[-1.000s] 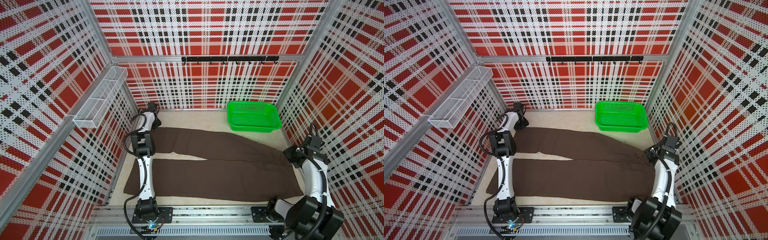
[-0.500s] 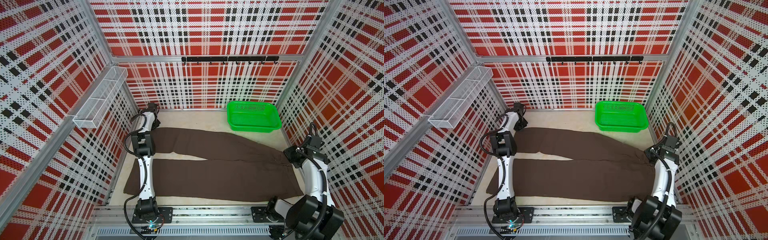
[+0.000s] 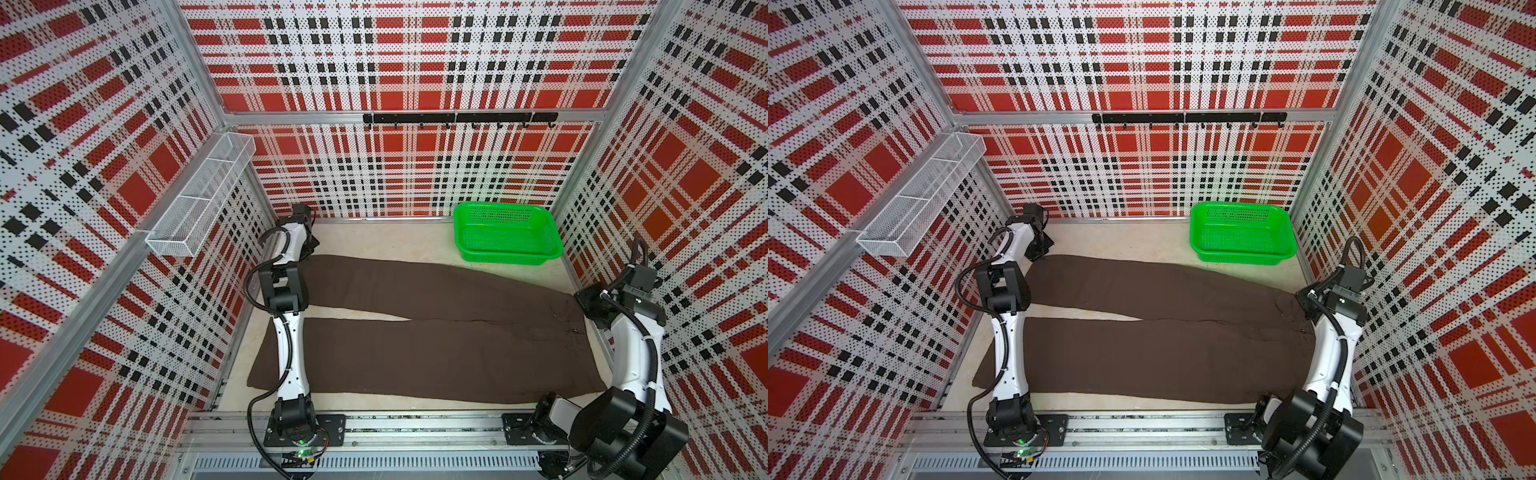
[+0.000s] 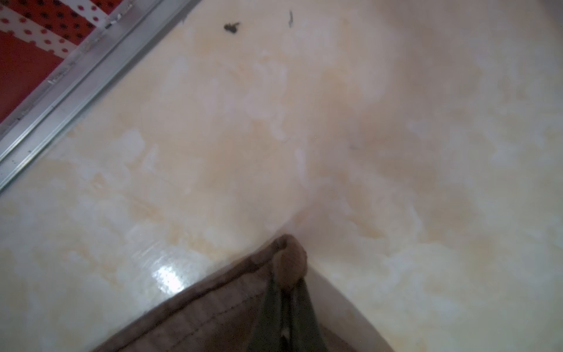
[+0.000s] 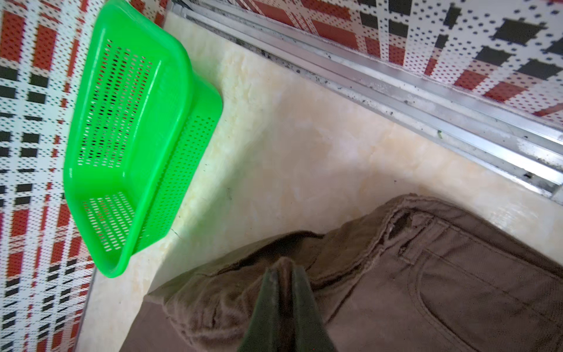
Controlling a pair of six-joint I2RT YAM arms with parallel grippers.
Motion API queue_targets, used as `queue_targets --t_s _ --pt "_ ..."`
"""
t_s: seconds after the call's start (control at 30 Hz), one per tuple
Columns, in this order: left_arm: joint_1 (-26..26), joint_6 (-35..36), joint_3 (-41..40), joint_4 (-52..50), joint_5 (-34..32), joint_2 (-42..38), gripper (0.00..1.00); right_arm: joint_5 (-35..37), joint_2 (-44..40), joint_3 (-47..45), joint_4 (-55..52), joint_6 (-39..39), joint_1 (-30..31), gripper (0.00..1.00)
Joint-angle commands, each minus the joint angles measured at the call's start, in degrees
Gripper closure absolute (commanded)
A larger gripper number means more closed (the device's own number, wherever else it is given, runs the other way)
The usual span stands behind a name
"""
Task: Fold and stack the trousers
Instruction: Fold the trousers at the center of the table.
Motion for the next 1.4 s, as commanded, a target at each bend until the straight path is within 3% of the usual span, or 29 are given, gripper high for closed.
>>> queue_targets --t_s 0.0,0.43,0.73,1.1,1.37 --pt "1.8 0.3 -1.5 6.2 3.4 -9.3 1.00 -2.4 0.1 1.8 3.7 1.9 -1.9 1.00" --pt "6.4 1.8 -7.7 15.2 14.6 -17.0 1.00 -5.6 9.5 3.0 17.7 7.7 -2.5 1.00" --pt "8.1 0.2 -7.5 18.8 18.9 -17.5 1.00 -6.4 18.5 10.6 22.6 9.3 -2.5 1.00" --pt "7.6 -3.0 -1.2 22.2 24.6 -12.4 1.00 -3.9 27.8 19.1 25.9 10.8 -1.2 1.00" --pt "7.5 -3.6 -3.6 25.1 25.5 -13.3 1.00 -4.1 34.4 23.9 27.0 10.8 1.3 0.99"
